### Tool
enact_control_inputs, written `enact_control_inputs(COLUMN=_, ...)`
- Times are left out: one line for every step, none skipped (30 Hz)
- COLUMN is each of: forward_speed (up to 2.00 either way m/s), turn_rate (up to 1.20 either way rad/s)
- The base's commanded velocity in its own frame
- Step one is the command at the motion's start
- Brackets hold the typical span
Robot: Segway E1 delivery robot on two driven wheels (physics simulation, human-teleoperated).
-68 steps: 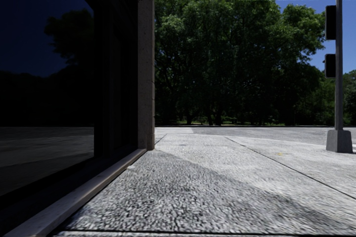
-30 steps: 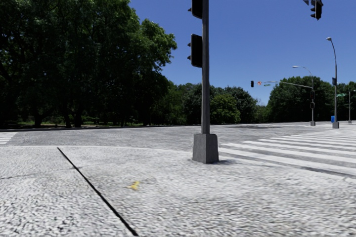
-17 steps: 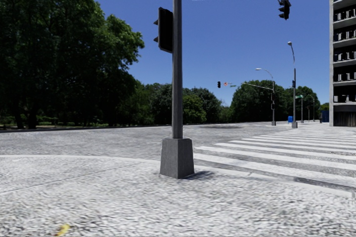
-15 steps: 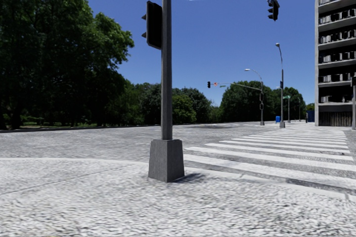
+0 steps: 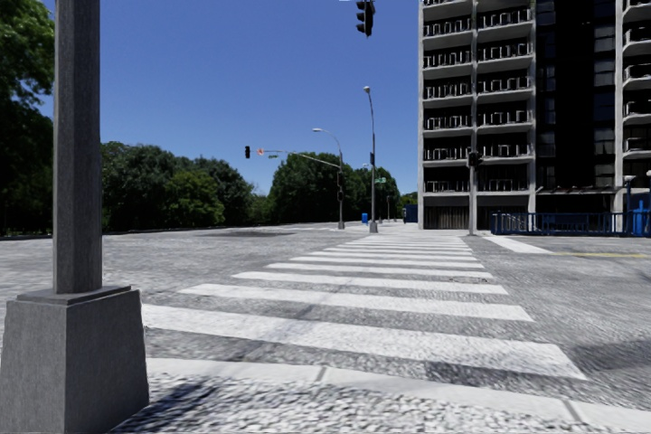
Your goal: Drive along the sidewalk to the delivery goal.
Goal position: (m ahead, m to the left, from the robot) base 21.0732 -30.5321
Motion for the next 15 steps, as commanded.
enact_control_inputs(forward_speed=2.00, turn_rate=-0.46)
enact_control_inputs(forward_speed=2.00, turn_rate=-0.40)
enact_control_inputs(forward_speed=2.00, turn_rate=-0.40)
enact_control_inputs(forward_speed=2.00, turn_rate=-0.39)
enact_control_inputs(forward_speed=2.00, turn_rate=-0.38)
enact_control_inputs(forward_speed=2.00, turn_rate=-0.37)
enact_control_inputs(forward_speed=2.00, turn_rate=-0.37)
enact_control_inputs(forward_speed=2.00, turn_rate=-0.04)
enact_control_inputs(forward_speed=2.00, turn_rate=0.00)
enact_control_inputs(forward_speed=2.00, turn_rate=0.00)
enact_control_inputs(forward_speed=2.00, turn_rate=0.00)
enact_control_inputs(forward_speed=2.00, turn_rate=0.00)
enact_control_inputs(forward_speed=2.00, turn_rate=0.00)
enact_control_inputs(forward_speed=2.00, turn_rate=0.00)
enact_control_inputs(forward_speed=2.00, turn_rate=0.00)
